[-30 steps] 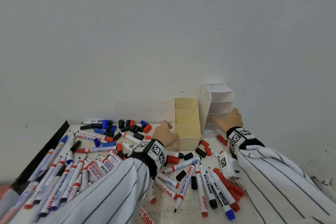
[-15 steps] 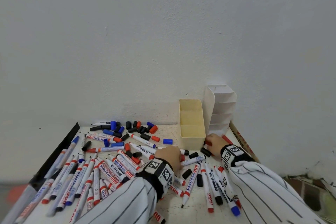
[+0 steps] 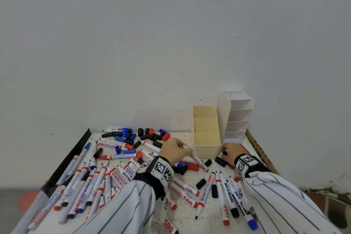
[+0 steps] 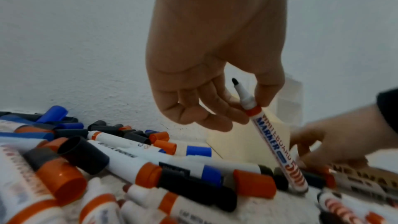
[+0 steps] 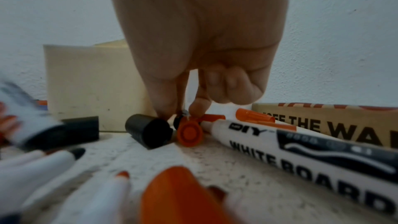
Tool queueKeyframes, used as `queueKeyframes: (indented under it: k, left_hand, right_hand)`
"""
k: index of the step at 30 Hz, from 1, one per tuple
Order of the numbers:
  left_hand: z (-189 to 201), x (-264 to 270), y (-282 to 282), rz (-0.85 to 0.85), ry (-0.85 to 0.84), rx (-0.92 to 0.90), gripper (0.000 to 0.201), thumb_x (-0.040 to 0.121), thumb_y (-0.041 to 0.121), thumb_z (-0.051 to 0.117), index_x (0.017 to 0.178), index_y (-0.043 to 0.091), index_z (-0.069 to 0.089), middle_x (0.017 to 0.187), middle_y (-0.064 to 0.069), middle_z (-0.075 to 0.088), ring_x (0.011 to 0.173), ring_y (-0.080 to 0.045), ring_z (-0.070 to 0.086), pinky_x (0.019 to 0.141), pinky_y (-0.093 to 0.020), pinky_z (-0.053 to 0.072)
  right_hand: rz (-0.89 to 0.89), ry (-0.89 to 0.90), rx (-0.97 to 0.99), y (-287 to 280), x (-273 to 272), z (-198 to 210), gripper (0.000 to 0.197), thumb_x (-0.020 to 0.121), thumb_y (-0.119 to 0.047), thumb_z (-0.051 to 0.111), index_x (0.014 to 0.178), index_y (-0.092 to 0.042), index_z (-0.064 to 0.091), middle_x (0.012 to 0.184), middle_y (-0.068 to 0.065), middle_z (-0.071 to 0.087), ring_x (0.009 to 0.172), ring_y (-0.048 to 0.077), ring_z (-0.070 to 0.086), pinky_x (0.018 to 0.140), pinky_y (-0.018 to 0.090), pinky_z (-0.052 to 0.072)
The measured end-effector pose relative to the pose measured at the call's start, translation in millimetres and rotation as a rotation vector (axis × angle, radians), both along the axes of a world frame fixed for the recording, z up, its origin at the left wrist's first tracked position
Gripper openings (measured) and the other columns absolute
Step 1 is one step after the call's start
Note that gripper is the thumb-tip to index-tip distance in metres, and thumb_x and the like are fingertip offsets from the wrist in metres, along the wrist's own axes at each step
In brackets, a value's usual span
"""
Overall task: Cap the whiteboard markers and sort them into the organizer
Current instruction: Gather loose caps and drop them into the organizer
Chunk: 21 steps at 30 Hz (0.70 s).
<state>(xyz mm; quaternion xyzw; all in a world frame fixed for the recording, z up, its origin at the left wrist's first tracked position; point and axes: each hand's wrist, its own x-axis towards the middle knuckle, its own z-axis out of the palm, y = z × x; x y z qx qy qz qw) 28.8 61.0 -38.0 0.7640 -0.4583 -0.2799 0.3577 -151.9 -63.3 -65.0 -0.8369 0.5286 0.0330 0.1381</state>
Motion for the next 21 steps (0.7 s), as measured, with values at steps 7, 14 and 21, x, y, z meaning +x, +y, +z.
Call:
queueKeyframes:
  k: [7, 14, 21]
  left_hand:
    - [16, 7, 11, 0.121, 0.200, -0.346, 0.020, 0.092, 0.022, 0.052, 0.107, 0.016, 0.064, 0.086, 0.003, 0.064, 0.069, -0.007, 0.054, 0.063, -0.019, 0.044]
    - [31, 9, 20, 0.111, 0.208, -0.427, 0.032, 0.101, 0.028, 0.031, 0.128, 0.021, 0.046, 0.098, 0.003, 0.054, 0.076, -0.008, 0.058, 0.073, -0.030, 0.052]
    - [25, -1, 36, -0.132, -0.115, -0.173, 0.042, 0.098, 0.021, 0.039, 0.141, 0.022, 0.037, 0.108, -0.008, 0.057, 0.096, -0.018, 0.053, 0.080, -0.021, 0.040]
  right_hand:
    - [-0.035, 0.079, -0.039, 4, 3, 1, 0.019, 0.088, -0.019, 0.056, 0.107, -0.019, 0.054, 0.110, 0.002, 0.060, 0.099, 0.017, 0.056, 0.078, 0.020, 0.041]
    - [-0.184, -0.287, -0.084, 12, -7, 13, 0.006, 0.086, -0.012, 0.054, 0.089, -0.013, 0.049, 0.095, 0.009, 0.056, 0.083, 0.021, 0.051, 0.073, 0.025, 0.040]
    - [-0.168, -0.620, -0.133, 42, -21, 51, 0.012, 0.088, -0.018, 0.056, 0.090, -0.007, 0.058, 0.073, -0.001, 0.053, 0.073, 0.016, 0.049, 0.056, 0.020, 0.034]
